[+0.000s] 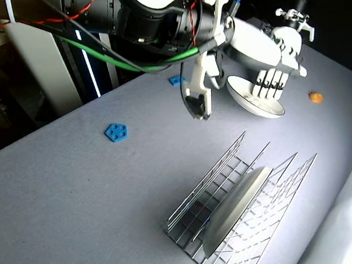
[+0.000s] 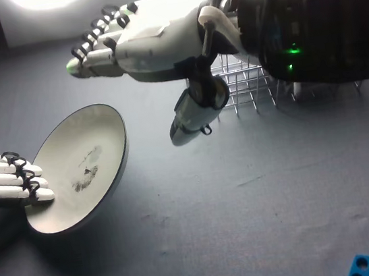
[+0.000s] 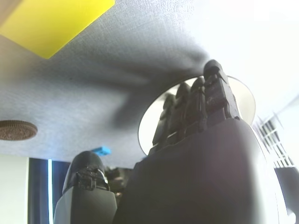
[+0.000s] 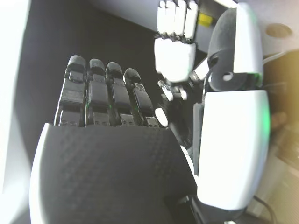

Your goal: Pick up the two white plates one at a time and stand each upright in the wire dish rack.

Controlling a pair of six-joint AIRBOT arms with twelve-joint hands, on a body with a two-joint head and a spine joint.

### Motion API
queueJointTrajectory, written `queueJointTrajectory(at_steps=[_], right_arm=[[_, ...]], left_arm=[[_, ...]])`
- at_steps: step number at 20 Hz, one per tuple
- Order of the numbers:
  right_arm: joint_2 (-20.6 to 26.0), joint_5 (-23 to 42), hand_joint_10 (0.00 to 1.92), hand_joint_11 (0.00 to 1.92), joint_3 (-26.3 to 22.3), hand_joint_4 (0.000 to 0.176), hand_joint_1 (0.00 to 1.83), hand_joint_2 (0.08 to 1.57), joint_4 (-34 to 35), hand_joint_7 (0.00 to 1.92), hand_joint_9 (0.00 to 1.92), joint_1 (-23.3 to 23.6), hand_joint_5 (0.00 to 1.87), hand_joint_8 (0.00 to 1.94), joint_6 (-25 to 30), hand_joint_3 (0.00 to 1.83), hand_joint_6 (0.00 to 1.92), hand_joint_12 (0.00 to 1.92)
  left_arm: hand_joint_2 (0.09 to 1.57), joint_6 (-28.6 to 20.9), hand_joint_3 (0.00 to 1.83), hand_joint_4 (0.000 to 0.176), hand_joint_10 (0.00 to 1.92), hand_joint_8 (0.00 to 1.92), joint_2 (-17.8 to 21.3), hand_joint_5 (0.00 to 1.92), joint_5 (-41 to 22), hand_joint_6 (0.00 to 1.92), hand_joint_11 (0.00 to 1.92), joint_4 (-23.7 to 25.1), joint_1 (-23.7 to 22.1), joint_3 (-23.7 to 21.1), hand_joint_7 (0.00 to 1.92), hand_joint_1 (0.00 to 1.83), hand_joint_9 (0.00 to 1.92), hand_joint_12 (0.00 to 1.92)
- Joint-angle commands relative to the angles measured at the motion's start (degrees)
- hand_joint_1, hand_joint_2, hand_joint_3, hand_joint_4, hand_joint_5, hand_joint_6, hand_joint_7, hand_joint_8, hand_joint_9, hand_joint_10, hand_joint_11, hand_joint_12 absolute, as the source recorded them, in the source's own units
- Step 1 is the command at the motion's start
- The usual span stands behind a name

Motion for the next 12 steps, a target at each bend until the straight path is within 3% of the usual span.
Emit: queueJointTrajectory(at_steps=[1,4,9,12], right_arm=[[-0.3,2.8,0.00,0.00,-0.3,0.000,1.08,0.91,-0.7,0.00,0.00,0.5,0.00,0.00,1.0,0.00,0.00,0.00],[-0.4,4.2,0.00,0.00,-0.3,0.000,1.07,0.92,-0.7,0.00,0.00,0.5,0.00,0.00,4.1,0.00,0.00,0.00],[-0.5,6.8,0.00,0.00,-0.3,0.000,1.08,0.93,-0.7,0.00,0.00,0.7,0.00,0.00,4.2,0.00,0.00,0.00],[-0.2,10.0,0.00,0.00,-0.2,0.000,1.03,0.95,-0.7,0.00,0.00,0.6,0.00,0.00,10.4,0.01,0.00,0.00]], left_arm=[[1.05,-0.1,0.00,0.000,0.00,0.00,-0.7,0.03,-1.9,0.00,0.00,1.3,0.4,-0.3,0.04,0.00,0.01,0.00],[1.06,-0.1,0.00,0.000,0.01,0.01,-0.7,0.05,-1.9,0.02,0.00,1.3,0.5,-0.3,0.05,0.00,0.02,0.00],[1.05,-0.1,0.00,0.000,0.00,0.00,-0.7,0.02,-1.9,0.00,0.00,1.3,0.5,-0.3,0.03,0.00,0.00,0.00],[1.06,-0.1,0.00,0.000,0.00,0.01,-0.7,0.05,-1.9,0.01,0.00,1.3,0.5,-0.4,0.05,0.00,0.00,0.00]])
